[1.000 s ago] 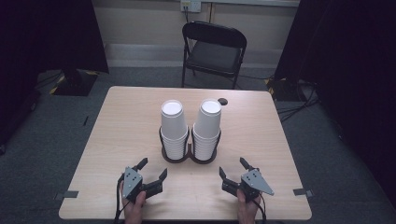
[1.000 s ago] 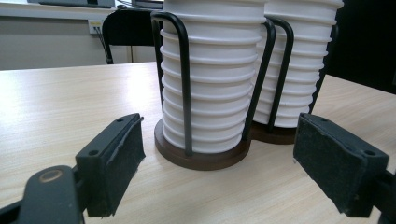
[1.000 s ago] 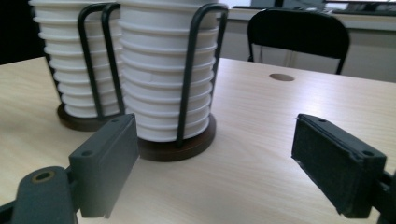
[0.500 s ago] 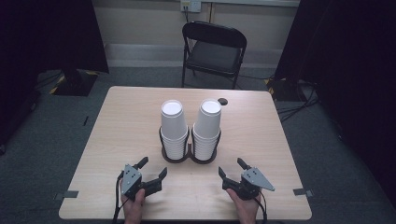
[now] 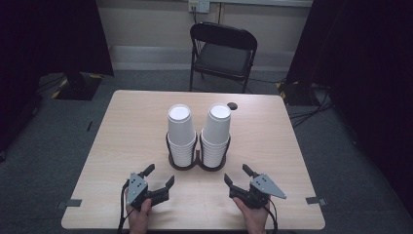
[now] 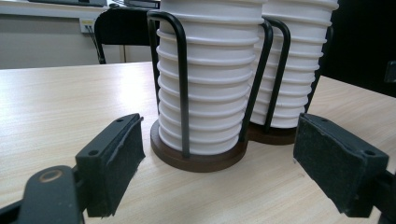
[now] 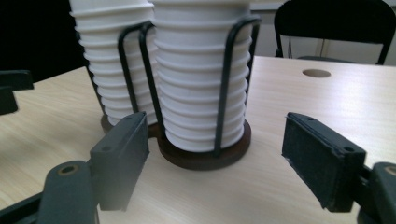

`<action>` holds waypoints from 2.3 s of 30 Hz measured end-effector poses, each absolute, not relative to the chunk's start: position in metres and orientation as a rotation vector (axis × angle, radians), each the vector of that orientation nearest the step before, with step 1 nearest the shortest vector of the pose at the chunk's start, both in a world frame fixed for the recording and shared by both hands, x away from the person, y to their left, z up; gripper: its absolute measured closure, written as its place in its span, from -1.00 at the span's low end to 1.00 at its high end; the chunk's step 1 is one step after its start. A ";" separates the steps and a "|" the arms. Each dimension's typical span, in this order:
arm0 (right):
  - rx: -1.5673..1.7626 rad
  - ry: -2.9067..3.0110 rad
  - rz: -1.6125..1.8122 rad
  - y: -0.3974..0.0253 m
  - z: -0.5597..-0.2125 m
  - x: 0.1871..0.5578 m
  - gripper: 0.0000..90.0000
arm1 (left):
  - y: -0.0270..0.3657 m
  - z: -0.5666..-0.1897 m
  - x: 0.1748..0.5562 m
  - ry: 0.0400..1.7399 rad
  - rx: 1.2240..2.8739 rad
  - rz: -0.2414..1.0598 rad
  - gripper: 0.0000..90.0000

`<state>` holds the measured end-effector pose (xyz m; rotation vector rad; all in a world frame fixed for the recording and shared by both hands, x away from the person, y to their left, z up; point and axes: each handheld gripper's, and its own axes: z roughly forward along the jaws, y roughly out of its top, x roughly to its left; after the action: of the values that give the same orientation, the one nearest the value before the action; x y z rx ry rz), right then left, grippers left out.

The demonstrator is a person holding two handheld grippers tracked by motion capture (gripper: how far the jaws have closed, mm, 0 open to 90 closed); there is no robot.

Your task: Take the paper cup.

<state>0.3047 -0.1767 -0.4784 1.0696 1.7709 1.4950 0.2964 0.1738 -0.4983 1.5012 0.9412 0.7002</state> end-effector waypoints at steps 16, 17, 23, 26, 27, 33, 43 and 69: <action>0.989 1.767 1.558 -0.171 -0.446 0.315 -0.58 | 0.174 -0.498 0.295 0.921 1.507 0.717 -0.65; 0.986 1.768 1.563 -0.169 -0.444 0.316 -0.59 | 0.174 -0.498 0.295 0.921 1.507 0.719 -0.65; 0.941 1.770 1.564 -0.159 -0.432 0.320 -0.59 | 0.173 -0.498 0.294 0.917 1.505 0.720 -0.65; 0.914 1.786 1.544 -0.152 -0.424 0.325 -0.60 | 0.174 -0.498 0.294 0.924 1.505 0.710 -0.65; 0.912 1.790 1.549 -0.151 -0.423 0.326 -0.60 | 0.174 -0.498 0.294 0.924 1.503 0.711 -0.65; 0.923 1.810 1.565 -0.147 -0.420 0.331 -0.65 | 0.173 -0.499 0.294 0.918 1.502 0.721 -0.65; 0.927 1.795 1.607 -0.154 -0.399 0.346 -0.70 | 0.173 -0.498 0.294 0.919 1.504 0.729 -0.64; 0.901 1.822 1.672 -0.149 -0.352 0.398 -0.71 | 0.173 -0.499 0.293 0.916 1.500 0.730 -0.64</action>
<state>0.3976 -0.1488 -0.3518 0.9013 1.8220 1.6723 0.2933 0.1731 -0.4986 1.5005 0.9163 0.7305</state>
